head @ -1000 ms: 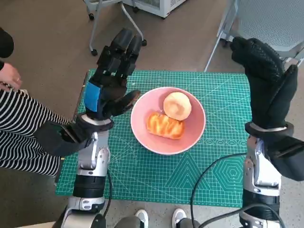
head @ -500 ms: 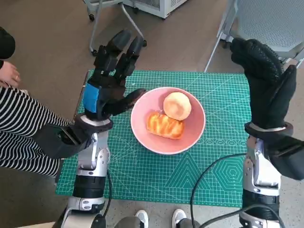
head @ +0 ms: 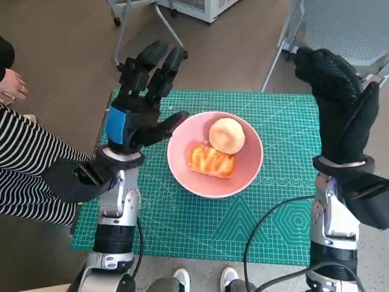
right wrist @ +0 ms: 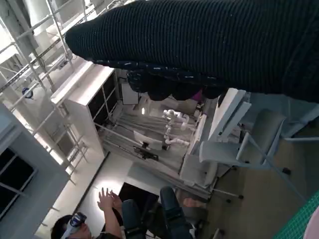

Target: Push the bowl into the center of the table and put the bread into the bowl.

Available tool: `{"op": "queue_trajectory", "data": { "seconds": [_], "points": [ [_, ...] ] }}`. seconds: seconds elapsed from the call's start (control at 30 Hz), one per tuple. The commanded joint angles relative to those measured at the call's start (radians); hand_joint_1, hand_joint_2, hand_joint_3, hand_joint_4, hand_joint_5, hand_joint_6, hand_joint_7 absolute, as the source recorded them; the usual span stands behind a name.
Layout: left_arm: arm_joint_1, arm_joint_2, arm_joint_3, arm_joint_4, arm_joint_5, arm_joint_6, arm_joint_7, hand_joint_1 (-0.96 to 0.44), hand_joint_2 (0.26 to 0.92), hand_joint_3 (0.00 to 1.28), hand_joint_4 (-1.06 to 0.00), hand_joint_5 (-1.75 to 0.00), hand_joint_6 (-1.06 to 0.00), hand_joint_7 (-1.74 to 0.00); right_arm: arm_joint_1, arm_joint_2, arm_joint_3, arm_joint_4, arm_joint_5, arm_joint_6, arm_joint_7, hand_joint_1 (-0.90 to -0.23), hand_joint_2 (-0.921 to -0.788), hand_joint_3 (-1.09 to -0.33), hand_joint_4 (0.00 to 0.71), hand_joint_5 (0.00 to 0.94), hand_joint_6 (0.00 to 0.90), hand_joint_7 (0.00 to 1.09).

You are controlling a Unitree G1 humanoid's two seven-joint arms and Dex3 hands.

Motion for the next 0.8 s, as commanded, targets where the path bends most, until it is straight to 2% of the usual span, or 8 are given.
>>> {"op": "queue_trajectory", "data": {
  "seconds": [0.03,0.43,0.8],
  "points": [
    [-0.001,0.000,-0.002,0.002,0.002,-0.012,0.005,-0.04,0.919,0.24,-0.24,-0.03,0.00,-0.72,0.007,0.004,0.000,0.012,0.015,0.013,0.009,-0.691,-0.921,-0.675,0.224,0.007,0.149,0.54],
    [0.001,0.008,-0.007,-0.004,0.002,-0.003,-0.003,-0.04,0.918,0.25,-0.24,-0.02,0.00,-0.71,0.013,-0.003,-0.003,0.009,0.026,0.013,0.009,-0.692,-0.921,-0.673,0.228,0.007,0.159,0.53],
    [0.010,0.008,-0.012,-0.023,0.001,0.007,-0.002,-0.04,0.919,0.25,-0.24,-0.02,0.00,-0.70,0.038,-0.002,-0.016,-0.017,0.033,0.014,0.003,-0.694,-0.921,-0.670,0.212,0.000,0.148,0.52]
  ]
}}
